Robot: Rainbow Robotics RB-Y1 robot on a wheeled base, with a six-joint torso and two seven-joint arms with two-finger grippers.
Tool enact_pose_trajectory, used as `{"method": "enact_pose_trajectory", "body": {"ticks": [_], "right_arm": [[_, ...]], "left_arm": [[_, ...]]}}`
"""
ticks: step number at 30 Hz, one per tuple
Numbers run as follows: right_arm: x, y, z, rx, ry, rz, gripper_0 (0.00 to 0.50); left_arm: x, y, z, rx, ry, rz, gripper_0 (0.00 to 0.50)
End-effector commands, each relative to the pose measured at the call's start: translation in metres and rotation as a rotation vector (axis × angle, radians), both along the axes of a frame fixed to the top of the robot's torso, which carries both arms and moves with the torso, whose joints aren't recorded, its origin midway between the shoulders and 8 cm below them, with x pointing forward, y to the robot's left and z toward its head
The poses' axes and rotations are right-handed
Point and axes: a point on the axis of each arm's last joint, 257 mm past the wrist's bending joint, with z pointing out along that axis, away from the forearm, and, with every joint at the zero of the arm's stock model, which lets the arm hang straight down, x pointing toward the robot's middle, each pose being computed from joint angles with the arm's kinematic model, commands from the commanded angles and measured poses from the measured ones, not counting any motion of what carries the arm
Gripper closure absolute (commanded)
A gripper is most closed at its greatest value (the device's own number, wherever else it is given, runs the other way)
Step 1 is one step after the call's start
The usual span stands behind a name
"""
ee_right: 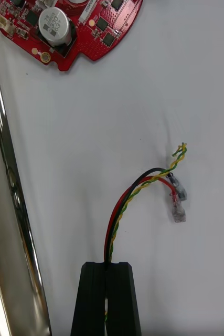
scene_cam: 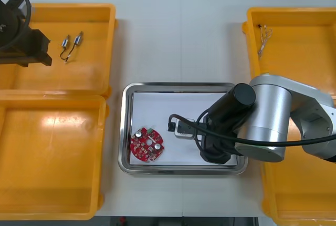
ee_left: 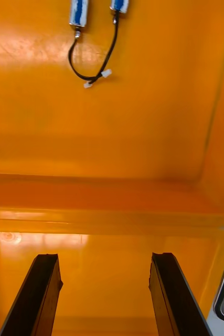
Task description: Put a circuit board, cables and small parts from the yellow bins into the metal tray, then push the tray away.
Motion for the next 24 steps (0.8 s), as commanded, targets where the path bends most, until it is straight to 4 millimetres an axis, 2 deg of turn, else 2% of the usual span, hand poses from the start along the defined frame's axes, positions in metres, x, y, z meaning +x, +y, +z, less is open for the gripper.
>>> {"method": "enact_pose_trajectory", "body": {"ticks": [1, 5, 13, 20, 21, 22, 23, 24], "right_arm": [[-0.011, 0.007, -0.016, 0.043, 0.016, -0.029, 0.500], [-0.015, 0.006, -0.025, 0.057, 0.017, -0.044, 0.500], [-0.017, 0.009, -0.028, 0.064, 0.013, -0.046, 0.500], [-0.014, 0.014, -0.028, 0.070, -0.004, -0.050, 0.496], [-0.014, 0.014, -0.028, 0.068, -0.005, -0.048, 0.481], [-0.014, 0.013, -0.028, 0.069, -0.006, -0.050, 0.445], [-0.014, 0.013, -0.028, 0.069, -0.006, -0.050, 0.334], [-0.014, 0.013, -0.028, 0.069, -0.006, -0.050, 0.279]], "left_arm": [[0.003, 0.041, 0.019, 0.082, -0.027, -0.043, 0.000], [0.010, 0.054, 0.021, 0.092, -0.043, -0.045, 0.000], [0.030, 0.070, 0.021, 0.118, -0.085, -0.076, 0.000], [0.054, 0.066, 0.020, 0.100, -0.131, -0.101, 0.000], [0.056, 0.065, 0.020, 0.097, -0.135, -0.100, 0.000], [0.060, 0.062, 0.018, 0.091, -0.136, -0.104, 0.000], [0.064, 0.060, 0.020, 0.090, -0.143, -0.103, 0.000], [0.065, 0.061, 0.019, 0.091, -0.141, -0.099, 0.000]]}}
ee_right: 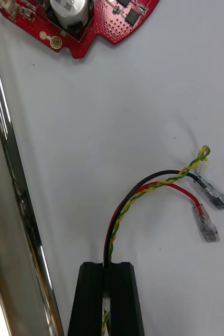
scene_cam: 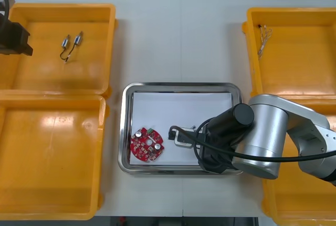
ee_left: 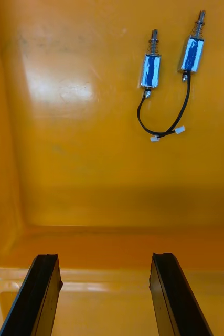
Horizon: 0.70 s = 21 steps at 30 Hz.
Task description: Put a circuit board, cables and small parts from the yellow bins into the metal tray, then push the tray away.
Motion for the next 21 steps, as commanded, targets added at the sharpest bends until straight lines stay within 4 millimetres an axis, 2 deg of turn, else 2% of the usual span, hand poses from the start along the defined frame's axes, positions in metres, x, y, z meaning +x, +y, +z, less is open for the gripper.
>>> {"method": "enact_pose_trajectory", "body": {"ticks": [1, 2, 3, 10, 15, 21], "right_arm": [[-0.007, 0.013, -0.001, 0.040, 0.011, -0.018, 0.175], [-0.007, 0.013, -0.001, 0.041, 0.010, -0.018, 0.059], [-0.007, 0.014, -0.001, 0.042, 0.009, -0.018, 0.000], [-0.005, 0.016, 0.001, 0.050, -0.001, -0.015, 0.000], [0.000, 0.017, 0.006, 0.061, -0.012, -0.023, 0.000], [0.008, 0.021, 0.026, 0.089, -0.047, -0.026, 0.000]], "left_arm": [[0.024, -0.009, 0.021, 0.013, -0.063, -0.052, 0.000], [0.028, -0.010, 0.020, 0.022, -0.063, -0.051, 0.000], [0.032, -0.011, 0.018, 0.026, -0.063, -0.050, 0.000], [0.051, -0.024, 0.007, 0.033, -0.091, -0.061, 0.000], [0.059, -0.026, 0.001, 0.034, -0.107, -0.054, 0.000], [0.076, -0.032, -0.001, 0.023, -0.116, -0.040, 0.000]]}}
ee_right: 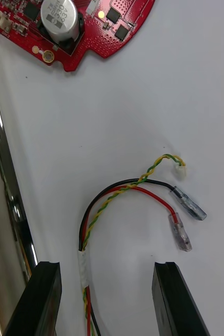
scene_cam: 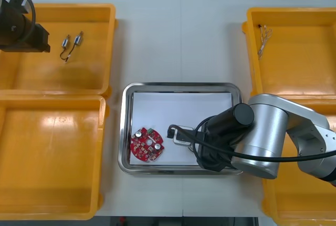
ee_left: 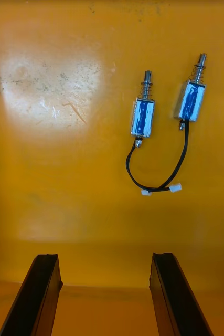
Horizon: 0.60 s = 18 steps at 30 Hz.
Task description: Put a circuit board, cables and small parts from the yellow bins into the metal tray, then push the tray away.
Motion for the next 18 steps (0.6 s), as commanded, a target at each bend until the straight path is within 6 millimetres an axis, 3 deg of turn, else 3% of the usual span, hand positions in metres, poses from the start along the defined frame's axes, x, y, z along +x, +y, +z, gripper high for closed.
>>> {"method": "enact_pose_trajectory", "body": {"ticks": [1, 11, 18], "right_arm": [[0.005, 0.017, 0.026, 0.078, -0.034, -0.029, 0.000], [0.005, 0.011, 0.063, 0.055, -0.041, -0.074, 0.000], [-0.001, -0.009, 0.094, 0.017, -0.040, -0.131, 0.000]], "left_arm": [[0.027, -0.021, 0.026, 0.048, -0.056, -0.080, 0.000], [0.054, -0.023, 0.020, 0.040, -0.094, -0.063, 0.000], [0.070, -0.027, 0.015, 0.046, -0.122, -0.065, 0.000]]}}
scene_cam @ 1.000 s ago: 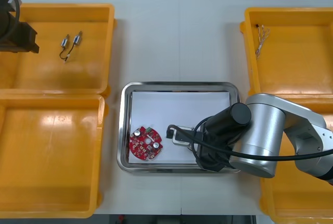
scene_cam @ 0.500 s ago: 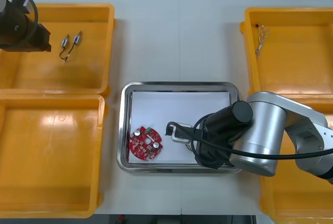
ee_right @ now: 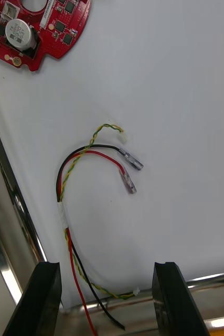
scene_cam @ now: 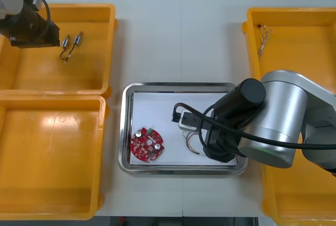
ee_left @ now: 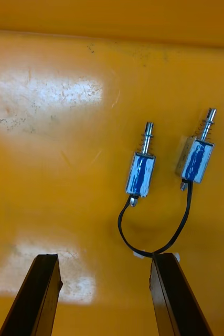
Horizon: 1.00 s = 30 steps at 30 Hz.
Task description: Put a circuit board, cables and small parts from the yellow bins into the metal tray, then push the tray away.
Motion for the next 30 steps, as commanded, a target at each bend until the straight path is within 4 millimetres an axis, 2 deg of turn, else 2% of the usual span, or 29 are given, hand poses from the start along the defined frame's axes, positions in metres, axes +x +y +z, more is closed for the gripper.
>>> {"method": "enact_pose_trajectory", "body": {"ticks": [1, 6, 14, 16, 21, 30], "right_arm": [[-0.001, 0.008, 0.041, 0.048, -0.043, -0.021, 0.000], [-0.007, -0.015, 0.068, 0.023, -0.056, -0.068, 0.000], [0.000, -0.015, 0.119, 0.179, -0.087, -0.096, 0.000], [0.002, -0.018, 0.127, 0.202, -0.087, -0.107, 0.000], [0.008, -0.045, 0.147, 0.235, -0.088, -0.164, 0.000], [0.026, -0.095, 0.166, 0.261, -0.061, -0.306, 0.000]], "left_arm": [[0.026, -0.021, 0.027, 0.084, -0.068, -0.121, 0.000], [0.034, -0.027, 0.021, 0.091, -0.079, -0.130, 0.000], [0.049, -0.035, 0.008, 0.105, -0.100, -0.142, 0.000], [0.050, -0.035, 0.005, 0.106, -0.103, -0.142, 0.000], [0.052, -0.038, 0.003, 0.117, -0.104, -0.151, 0.000], [0.060, -0.044, -0.005, 0.127, -0.128, -0.167, 0.000]]}}
